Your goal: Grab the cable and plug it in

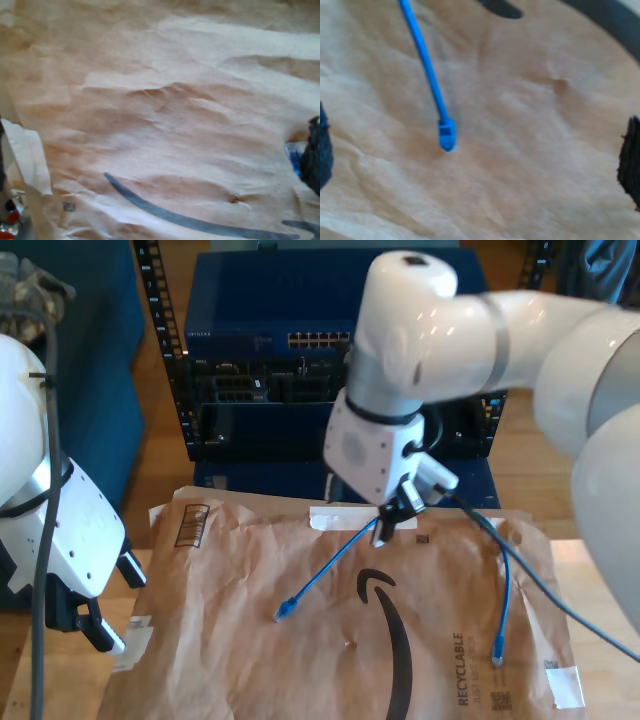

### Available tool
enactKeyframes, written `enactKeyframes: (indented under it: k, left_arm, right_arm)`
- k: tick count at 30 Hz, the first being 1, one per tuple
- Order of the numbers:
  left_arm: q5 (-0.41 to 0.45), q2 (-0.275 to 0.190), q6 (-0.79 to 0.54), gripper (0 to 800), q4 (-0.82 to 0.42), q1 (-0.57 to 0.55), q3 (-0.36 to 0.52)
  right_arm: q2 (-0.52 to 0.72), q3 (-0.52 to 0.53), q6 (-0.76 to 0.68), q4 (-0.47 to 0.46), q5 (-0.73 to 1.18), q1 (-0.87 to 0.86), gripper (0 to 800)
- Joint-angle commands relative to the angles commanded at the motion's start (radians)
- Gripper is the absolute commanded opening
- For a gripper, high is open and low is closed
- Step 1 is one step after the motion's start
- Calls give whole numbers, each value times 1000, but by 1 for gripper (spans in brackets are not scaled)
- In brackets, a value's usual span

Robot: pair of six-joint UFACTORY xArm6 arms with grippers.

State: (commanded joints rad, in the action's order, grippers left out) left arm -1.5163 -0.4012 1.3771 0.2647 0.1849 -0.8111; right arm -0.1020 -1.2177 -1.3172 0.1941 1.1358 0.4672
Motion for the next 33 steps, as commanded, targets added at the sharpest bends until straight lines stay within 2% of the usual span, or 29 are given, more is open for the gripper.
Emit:
enactKeyframes:
  k: [3, 9, 30, 33]
  left_arm:
    - [0, 2, 0, 800, 0, 0, 0]
    - [-3, 0, 0, 800, 0, 3, 5]
    - [-3, 0, -2, 800, 0, 3, 11]
    - [-5, 0, -3, 800, 0, 3, 11]
  right_arm:
    - [-34, 17, 0, -5, -74, 48, 797]
    - [-37, 118, 2, -8, -199, 86, 797]
    - [-144, 120, -91, -20, -227, 120, 773]
    - [-152, 124, -94, -20, -245, 121, 750]
